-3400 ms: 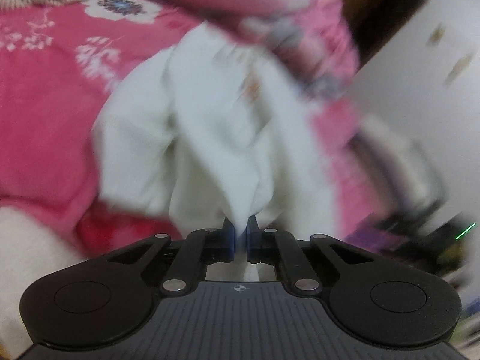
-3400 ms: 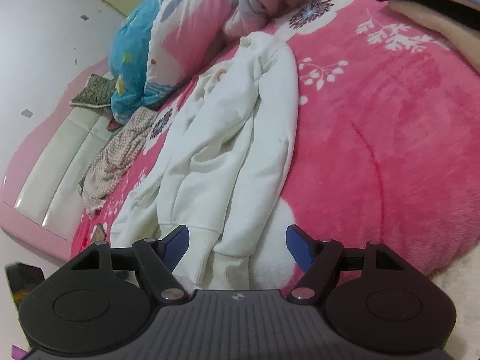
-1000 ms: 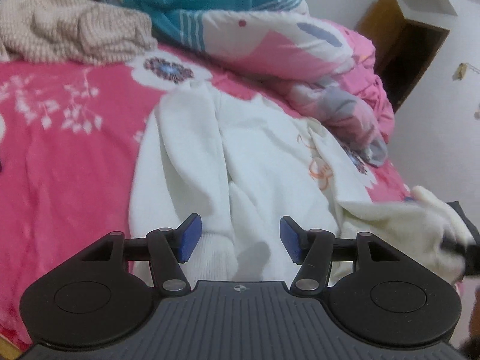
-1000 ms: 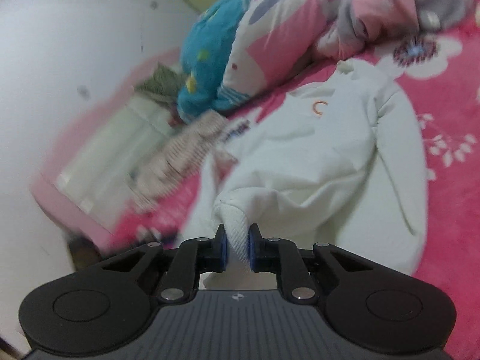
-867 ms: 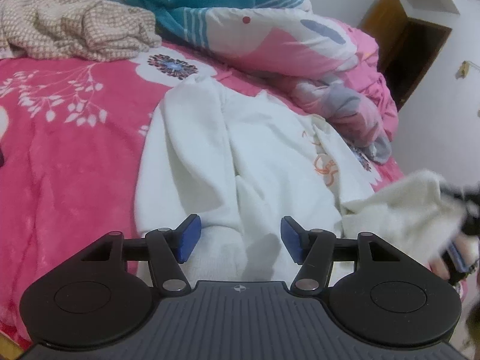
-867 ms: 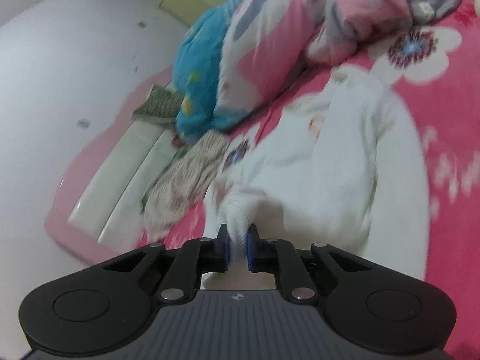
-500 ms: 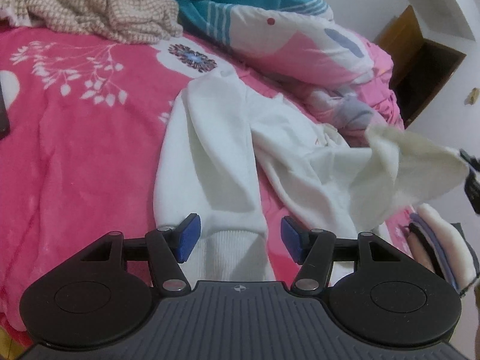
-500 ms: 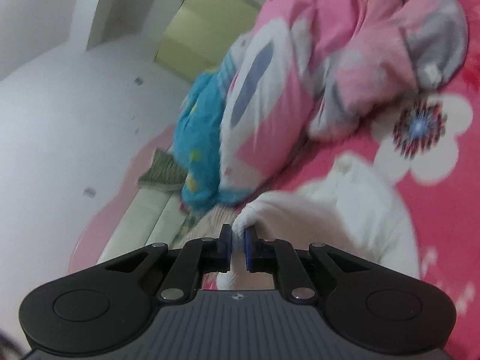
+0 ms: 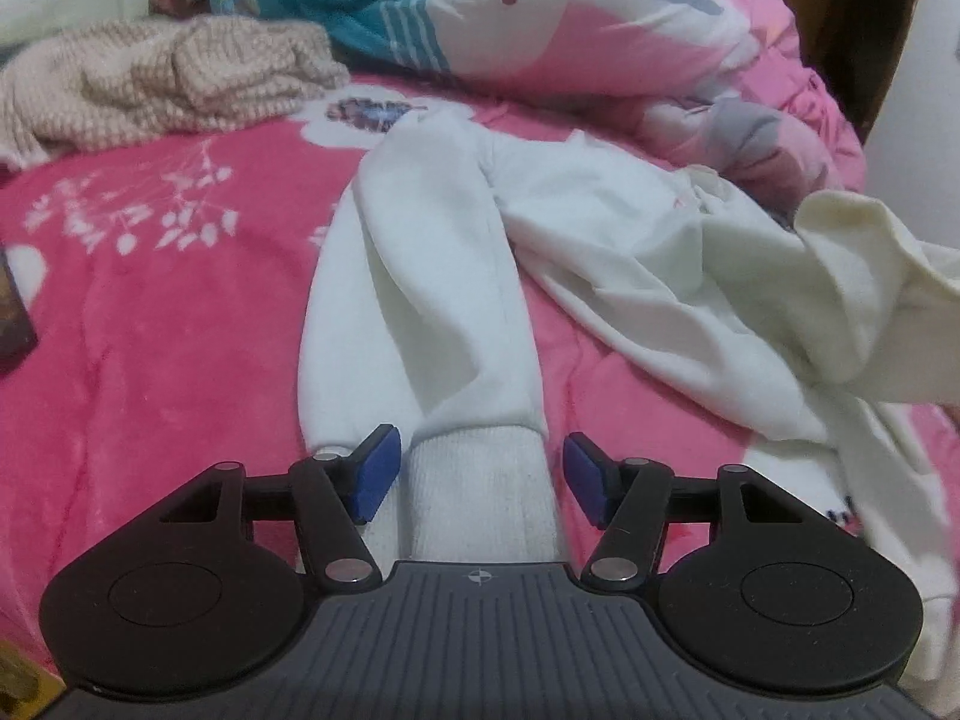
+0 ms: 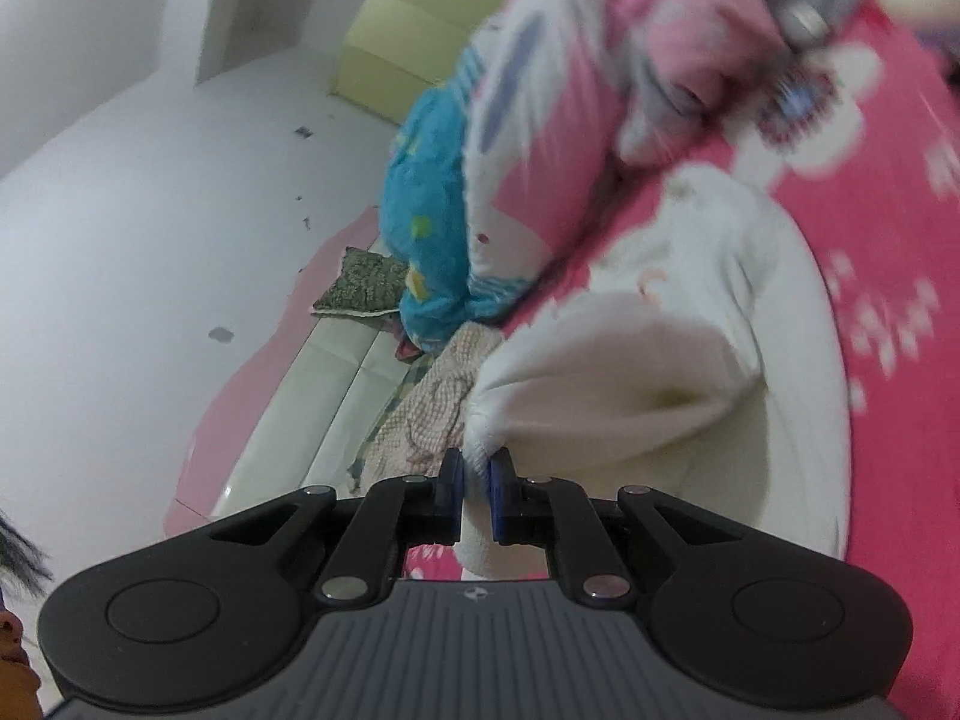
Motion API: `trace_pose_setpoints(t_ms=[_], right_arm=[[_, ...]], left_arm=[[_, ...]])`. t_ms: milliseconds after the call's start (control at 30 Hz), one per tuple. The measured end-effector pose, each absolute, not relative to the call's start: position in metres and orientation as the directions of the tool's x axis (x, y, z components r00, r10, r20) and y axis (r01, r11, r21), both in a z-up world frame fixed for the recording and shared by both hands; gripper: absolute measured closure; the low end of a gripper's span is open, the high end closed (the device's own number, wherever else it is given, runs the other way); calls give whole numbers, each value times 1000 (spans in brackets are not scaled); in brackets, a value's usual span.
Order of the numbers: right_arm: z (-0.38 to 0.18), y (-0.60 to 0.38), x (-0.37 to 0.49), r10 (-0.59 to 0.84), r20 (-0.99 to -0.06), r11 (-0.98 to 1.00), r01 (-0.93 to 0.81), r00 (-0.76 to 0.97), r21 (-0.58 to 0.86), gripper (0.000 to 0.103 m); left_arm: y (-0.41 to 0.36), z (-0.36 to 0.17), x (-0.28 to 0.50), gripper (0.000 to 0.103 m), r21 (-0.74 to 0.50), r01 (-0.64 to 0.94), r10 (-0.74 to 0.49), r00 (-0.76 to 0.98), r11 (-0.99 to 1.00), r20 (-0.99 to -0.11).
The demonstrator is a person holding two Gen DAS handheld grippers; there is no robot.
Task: Fold clothes
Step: 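Grasp the sweatshirt cuff with the right tool, then fold the held sleeve across the sweatshirt body with the right tool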
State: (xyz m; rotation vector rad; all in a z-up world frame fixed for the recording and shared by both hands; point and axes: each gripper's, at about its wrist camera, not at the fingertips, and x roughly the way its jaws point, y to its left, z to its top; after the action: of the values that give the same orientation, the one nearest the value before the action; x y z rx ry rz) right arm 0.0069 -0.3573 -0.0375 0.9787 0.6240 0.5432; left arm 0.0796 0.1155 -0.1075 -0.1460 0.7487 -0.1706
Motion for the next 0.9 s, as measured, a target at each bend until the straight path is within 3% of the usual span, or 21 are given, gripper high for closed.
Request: trace_pose_setpoints(t_ms=[67,100,133,167,267,333,400,433,467,500,633,900], right_arm=[[-49,-358,1,668,-256,456,-112,699,883,94],[-54,-359,-2,664,-268,462,-101,698,881,94],[-58,-359,-4,662,-278,468,-94,696,879,94],[-60,-359,-5,657,-287,473,-84,697,877,94],[-62,-359,-7,656,-296,481,-83,694,872,94],[-59,-359,-7,656,-293,489,-96,695,867,94],[-58,-358,-7,654,-289,498,-109,699,861,94],[-58,-357,-7,653,-288,499,-112,700,860,94],[-60,-356,-9,651,-287,497,-108,703,861,94],[-62,-356,-10,649,-285,492,-103,705,865,94],[-72,-360,-14,640,-285,470,-70,714,880,94],[-72,-368,-5,632,-259,443,-66,730,894,94]], left_arm=[[114,-107,79,68,-156,67,-156,726,985,-670],[116,-105,80,72,-161,51,-147,724,986,-674],[119,-103,81,85,-183,37,-153,719,982,-678],[125,-95,88,90,-201,23,-156,721,979,-675],[148,-60,118,91,-248,-13,-156,744,969,-650],[173,-18,147,91,-246,-126,-36,825,961,-564],[205,17,171,82,-273,-278,129,879,921,-460],[221,34,184,62,-293,-349,214,888,890,-406],[231,44,194,48,-298,-405,267,872,864,-411],[236,44,198,47,-304,-426,266,853,852,-449],[220,13,166,45,-375,-296,101,882,878,-460],[72,-41,85,43,-171,326,-368,798,930,-477]])
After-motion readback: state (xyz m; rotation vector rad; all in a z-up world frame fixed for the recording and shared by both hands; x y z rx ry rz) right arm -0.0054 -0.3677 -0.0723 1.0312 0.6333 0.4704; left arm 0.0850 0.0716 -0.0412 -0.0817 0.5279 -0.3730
